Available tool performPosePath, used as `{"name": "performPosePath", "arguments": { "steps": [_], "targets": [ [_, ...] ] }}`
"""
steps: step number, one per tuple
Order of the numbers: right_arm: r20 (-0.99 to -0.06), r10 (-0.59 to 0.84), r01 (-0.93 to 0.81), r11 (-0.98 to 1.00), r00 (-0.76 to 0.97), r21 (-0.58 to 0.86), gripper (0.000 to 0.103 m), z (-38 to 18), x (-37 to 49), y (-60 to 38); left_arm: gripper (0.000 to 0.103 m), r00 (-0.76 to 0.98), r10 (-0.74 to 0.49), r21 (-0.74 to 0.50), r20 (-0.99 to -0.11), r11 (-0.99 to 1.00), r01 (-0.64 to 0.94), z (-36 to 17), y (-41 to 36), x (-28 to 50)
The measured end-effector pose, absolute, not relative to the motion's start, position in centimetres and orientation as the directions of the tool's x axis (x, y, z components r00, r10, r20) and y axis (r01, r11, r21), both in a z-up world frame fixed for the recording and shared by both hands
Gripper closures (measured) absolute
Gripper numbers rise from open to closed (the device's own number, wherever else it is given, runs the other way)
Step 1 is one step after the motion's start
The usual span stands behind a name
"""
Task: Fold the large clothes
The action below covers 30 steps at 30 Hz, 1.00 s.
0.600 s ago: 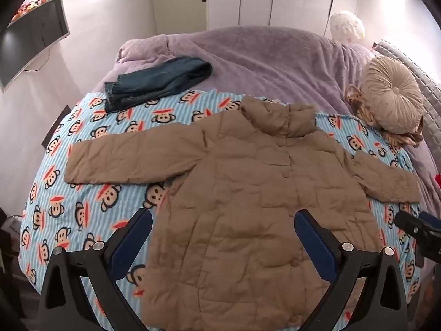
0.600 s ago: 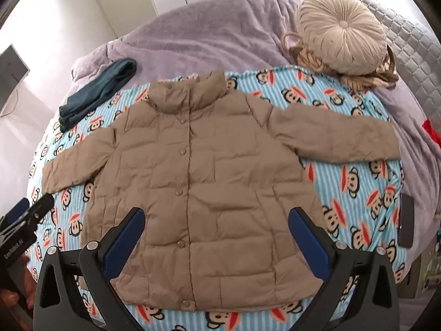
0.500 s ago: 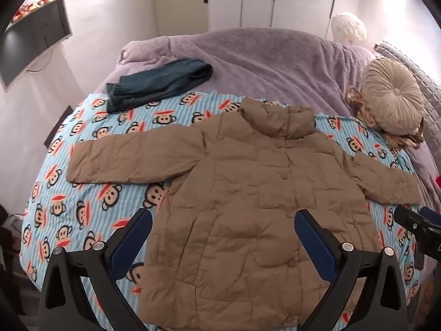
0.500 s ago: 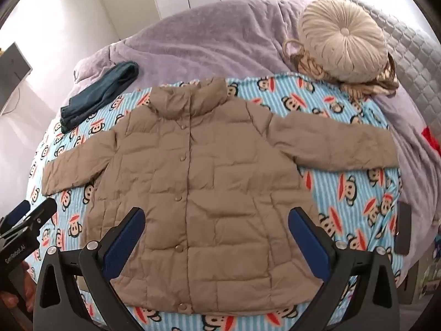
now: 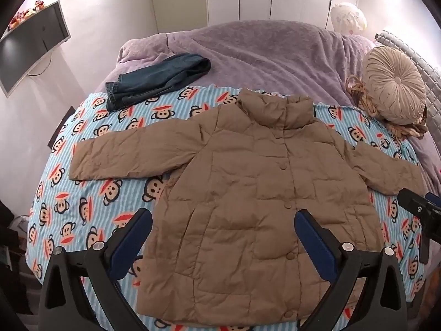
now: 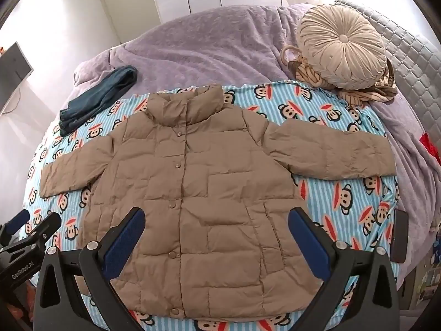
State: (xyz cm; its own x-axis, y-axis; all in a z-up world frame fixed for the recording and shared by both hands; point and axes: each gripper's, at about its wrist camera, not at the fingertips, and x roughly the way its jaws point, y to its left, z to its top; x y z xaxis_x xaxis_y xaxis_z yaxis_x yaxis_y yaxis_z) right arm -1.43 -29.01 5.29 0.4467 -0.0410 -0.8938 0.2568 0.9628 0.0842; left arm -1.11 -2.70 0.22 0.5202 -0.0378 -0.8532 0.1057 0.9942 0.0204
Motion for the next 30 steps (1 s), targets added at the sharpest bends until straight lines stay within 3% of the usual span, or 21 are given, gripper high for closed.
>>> {"name": "performPosePath", "arguments": {
  "steps": [30],
  "targets": [
    [-0.892,-0.045,0.268,0.960,0.450,0.087,0.000,5.13,-1.88,-29.18,0.000,0.501,-0.049,0.008,-0.864,0.994,0.110,0.36,-2.84,-1.94]
  ]
}}
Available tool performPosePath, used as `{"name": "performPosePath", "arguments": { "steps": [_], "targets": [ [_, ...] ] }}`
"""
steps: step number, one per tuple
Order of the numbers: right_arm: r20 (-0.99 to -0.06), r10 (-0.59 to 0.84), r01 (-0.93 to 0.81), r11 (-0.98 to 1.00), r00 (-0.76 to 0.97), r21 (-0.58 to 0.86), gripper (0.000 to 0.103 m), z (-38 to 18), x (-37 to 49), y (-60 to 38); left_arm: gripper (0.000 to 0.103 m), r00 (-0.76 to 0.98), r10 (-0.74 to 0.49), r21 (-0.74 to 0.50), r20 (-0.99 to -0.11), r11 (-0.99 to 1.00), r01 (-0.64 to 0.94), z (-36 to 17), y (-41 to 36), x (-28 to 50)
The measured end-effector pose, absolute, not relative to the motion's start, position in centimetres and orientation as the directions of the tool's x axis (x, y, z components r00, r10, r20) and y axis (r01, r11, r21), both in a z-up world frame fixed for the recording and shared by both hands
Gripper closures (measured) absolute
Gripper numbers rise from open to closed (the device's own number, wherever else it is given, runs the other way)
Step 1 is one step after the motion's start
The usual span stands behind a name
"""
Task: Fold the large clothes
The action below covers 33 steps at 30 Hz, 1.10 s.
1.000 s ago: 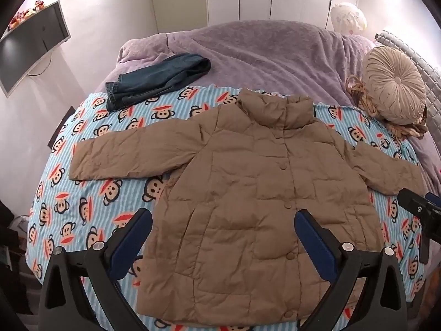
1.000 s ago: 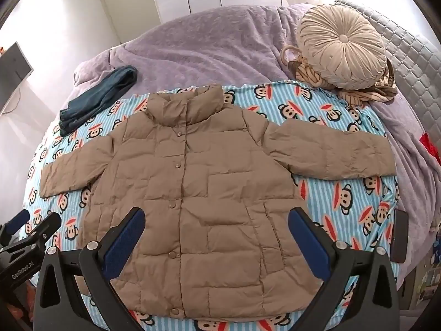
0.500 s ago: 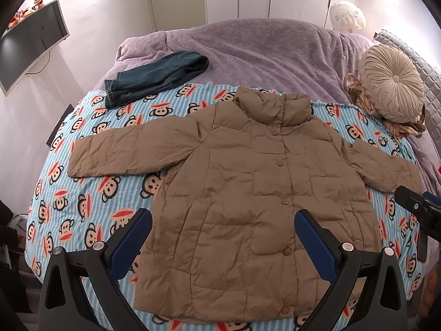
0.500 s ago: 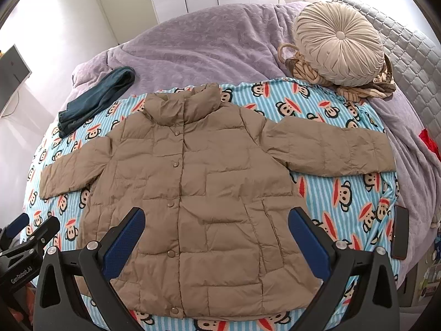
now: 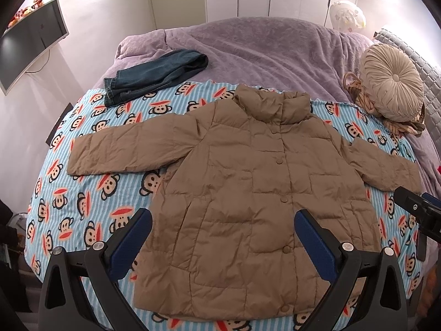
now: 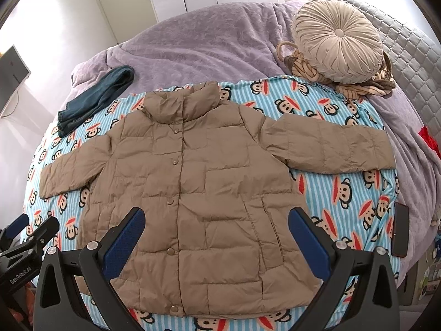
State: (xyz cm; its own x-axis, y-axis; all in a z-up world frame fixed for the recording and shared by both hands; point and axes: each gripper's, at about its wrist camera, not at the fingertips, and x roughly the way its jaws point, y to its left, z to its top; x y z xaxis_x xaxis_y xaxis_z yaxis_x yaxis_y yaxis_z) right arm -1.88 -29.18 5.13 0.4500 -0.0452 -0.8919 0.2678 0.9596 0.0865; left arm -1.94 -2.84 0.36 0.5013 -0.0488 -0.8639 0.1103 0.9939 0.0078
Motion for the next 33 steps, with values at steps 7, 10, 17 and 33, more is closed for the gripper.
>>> {"name": "performPosePath", "arguments": {
  "steps": [7,10,17,33],
  "targets": [
    [-0.892,-0.045,0.267,0.960,0.450,0.087,0.000,5.07,-2.02,-29.12,0.000,0.502,-0.048,0.008,-0.864,0.994,0.109,0.38,-2.84,-1.97],
    [-0.892,-0.045,0.268,0.960,0.449,0.086,0.000,5.09,-1.98,-29.10,0.000,0.501,-0.049,0.008,-0.864,0.994,0.111,0.38,-2.80,-1.85],
    [-0.893,-0.044,0.268,0.960,0.448,0.087,0.000,5.11,-1.96,-29.03,0.000,0.501,-0.049,0.008,-0.864,0.994,0.111,0.43,-2.79,-1.79],
    [-0.894,-0.044,0.269,0.959,0.446,0.087,0.000,5.16,-1.84,-29.00,0.000,0.500,-0.047,0.009,-0.865,0.994,0.110,0.46,-2.68,-1.74]
  ]
}}
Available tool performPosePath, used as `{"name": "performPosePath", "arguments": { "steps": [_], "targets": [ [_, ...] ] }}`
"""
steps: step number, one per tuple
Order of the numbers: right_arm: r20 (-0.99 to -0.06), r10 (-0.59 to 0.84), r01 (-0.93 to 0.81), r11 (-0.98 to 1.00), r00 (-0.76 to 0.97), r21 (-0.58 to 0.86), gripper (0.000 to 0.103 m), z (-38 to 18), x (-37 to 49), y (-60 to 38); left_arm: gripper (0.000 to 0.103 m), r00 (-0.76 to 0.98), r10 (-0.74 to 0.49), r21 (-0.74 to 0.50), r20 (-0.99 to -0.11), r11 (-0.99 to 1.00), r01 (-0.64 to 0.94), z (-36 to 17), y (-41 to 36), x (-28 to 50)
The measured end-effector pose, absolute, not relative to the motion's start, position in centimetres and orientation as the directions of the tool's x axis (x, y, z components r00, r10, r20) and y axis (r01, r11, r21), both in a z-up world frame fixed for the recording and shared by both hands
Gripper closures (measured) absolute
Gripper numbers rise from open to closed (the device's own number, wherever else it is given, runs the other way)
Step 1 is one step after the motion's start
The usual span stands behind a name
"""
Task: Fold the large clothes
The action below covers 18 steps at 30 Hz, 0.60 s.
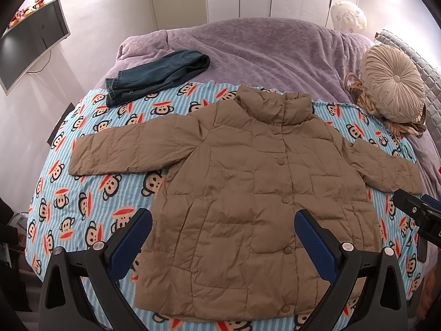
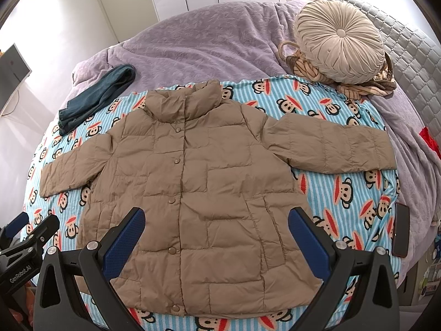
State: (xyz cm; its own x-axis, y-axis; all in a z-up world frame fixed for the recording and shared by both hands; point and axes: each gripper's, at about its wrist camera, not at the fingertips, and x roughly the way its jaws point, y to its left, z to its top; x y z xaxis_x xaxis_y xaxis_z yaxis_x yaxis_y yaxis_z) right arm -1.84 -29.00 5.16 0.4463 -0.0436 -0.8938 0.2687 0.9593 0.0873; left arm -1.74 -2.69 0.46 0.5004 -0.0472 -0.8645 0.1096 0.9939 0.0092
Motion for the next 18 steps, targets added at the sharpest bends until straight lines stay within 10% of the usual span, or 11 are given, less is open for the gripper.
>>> {"name": "performPosePath", "arguments": {
  "steps": [18],
  "targets": [
    [-0.894,-0.043,0.269,0.959,0.445,0.087,0.000,5.05,-1.88,-28.95,0.000,0.498,-0.048,0.008,-0.866,0.994,0.109,0.41,-2.43,-1.91]
  ]
}}
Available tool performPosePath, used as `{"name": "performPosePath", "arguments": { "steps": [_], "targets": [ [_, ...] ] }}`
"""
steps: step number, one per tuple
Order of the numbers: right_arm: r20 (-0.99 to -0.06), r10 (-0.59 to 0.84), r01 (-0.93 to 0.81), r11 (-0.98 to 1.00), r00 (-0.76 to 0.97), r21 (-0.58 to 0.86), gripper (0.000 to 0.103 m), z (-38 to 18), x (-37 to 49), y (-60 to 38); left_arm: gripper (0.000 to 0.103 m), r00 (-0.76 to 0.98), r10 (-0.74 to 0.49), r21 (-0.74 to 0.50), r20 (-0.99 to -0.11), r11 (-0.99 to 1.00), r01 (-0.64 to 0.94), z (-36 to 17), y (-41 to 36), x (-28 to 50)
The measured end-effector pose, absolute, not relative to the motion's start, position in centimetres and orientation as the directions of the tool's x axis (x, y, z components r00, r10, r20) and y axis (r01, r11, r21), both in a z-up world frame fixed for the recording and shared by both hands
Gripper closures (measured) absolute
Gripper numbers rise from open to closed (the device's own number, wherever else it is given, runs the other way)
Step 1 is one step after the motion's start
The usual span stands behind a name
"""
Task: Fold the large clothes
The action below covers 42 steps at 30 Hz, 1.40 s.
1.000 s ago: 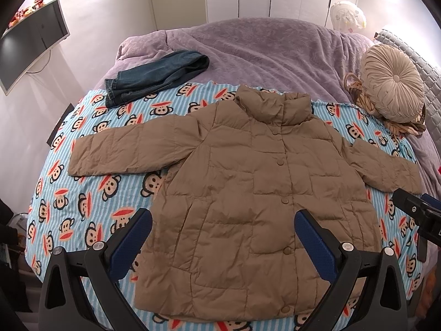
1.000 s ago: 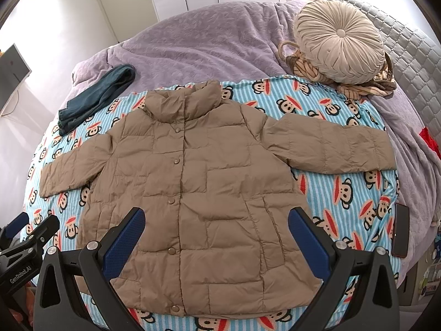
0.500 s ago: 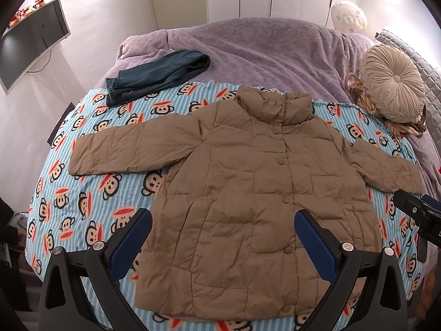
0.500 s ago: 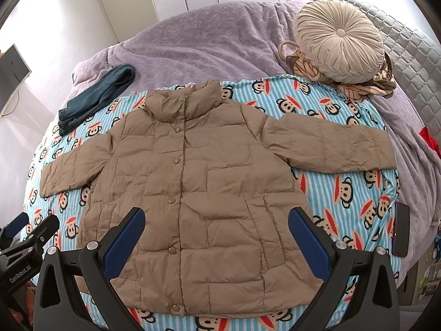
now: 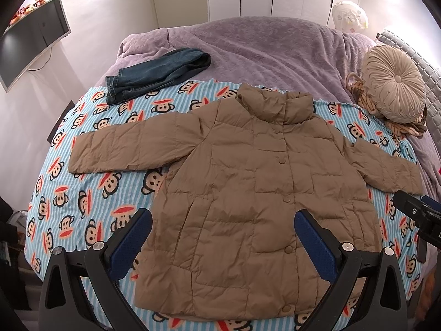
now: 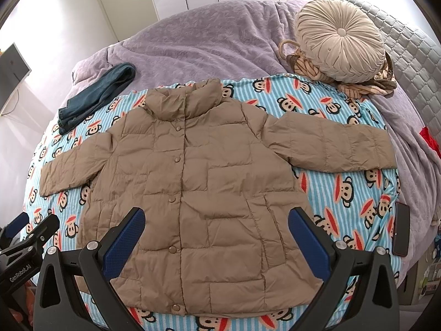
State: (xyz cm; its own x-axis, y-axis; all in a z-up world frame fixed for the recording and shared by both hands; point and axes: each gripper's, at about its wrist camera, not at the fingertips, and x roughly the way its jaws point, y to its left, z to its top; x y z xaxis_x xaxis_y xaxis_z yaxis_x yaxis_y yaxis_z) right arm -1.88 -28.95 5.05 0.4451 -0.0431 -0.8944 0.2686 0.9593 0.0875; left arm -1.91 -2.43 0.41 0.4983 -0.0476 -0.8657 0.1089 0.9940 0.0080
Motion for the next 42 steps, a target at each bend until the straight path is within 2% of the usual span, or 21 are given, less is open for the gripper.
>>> {"name": "performPosePath", "arguments": {
  "steps": [30,42],
  "targets": [
    [-0.897,-0.039,0.267,0.959,0.440,0.089,0.000,4.9,-1.7,-28.7,0.000,0.496,-0.048,0.007,-0.867,0.994,0.108,0.4,-2.3,-1.7],
    [-0.918,-0.010,0.242,0.966,0.397,0.094,0.000,3.7,-0.6,-27.3,0.000,0.446,-0.073,-0.035,-0.892,0.995,0.093,-1.9,-1.4,-1.0]
  ]
}}
